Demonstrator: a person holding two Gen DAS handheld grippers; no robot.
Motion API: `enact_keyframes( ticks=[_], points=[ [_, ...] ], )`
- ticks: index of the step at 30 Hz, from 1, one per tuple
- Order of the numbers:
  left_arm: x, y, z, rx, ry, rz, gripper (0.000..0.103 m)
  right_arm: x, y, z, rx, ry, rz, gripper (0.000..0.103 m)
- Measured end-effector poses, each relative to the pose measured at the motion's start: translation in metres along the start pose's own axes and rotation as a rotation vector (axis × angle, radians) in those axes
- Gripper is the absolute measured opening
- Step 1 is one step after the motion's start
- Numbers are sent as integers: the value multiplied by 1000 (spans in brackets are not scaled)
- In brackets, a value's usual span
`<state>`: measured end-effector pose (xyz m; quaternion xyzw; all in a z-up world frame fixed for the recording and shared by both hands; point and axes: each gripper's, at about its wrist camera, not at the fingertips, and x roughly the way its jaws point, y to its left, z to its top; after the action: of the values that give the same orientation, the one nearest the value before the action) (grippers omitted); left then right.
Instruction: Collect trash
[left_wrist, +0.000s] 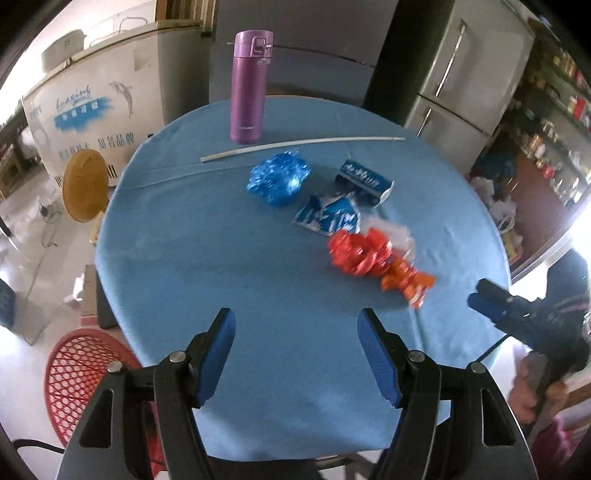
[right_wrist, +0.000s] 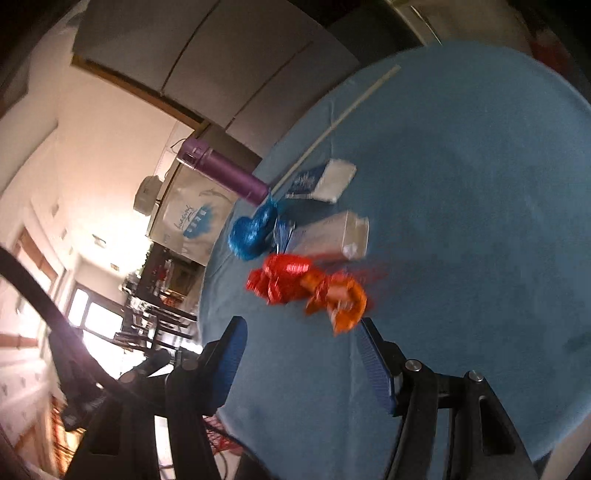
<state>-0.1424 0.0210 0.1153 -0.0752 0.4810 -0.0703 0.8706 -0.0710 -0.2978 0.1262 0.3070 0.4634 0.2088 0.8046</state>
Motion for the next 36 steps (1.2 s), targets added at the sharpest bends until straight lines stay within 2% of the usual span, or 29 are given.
enact_keyframes(
  ticks=[2,6,9,12,15,17,19,20,22,25,29,31,34,36],
  points=[
    [-4,1,4,-17,-6,-5,69,7,-2,11,-63,11,-15,65],
    [-8,5,0,-31,4,38,70,34,7,30,-188,51,-33,65],
    [-7,14,-3,-61,23,54,70,65,23,38,-301,118,-35,65],
    [-5,20,-5,-86,41,62,70,97,33,35,-385,180,-70,65],
    [-3,20,-5,-81,52,72,70,124,36,30,-426,205,-103,65],
    [-2,19,-5,-78,55,69,70,135,39,27,-429,214,-81,65],
    [-1,17,-5,-78,58,61,70,139,43,22,-447,211,-72,60],
    [0,17,-5,-79,60,56,70,139,44,20,-435,235,-35,57],
    [5,16,-6,-81,72,45,70,130,49,9,-417,298,105,57],
    [11,17,-8,-85,94,38,70,109,51,0,-422,369,209,59],
    [19,22,-12,-91,113,37,70,67,27,6,-366,296,174,62],
    [24,22,-14,-95,126,36,70,49,6,14,-307,233,112,62],
    [29,20,-17,-96,140,21,70,37,-21,22,-215,184,45,62],
    [29,17,-18,-86,140,18,70,32,-27,21,-195,178,49,64]
  ],
)
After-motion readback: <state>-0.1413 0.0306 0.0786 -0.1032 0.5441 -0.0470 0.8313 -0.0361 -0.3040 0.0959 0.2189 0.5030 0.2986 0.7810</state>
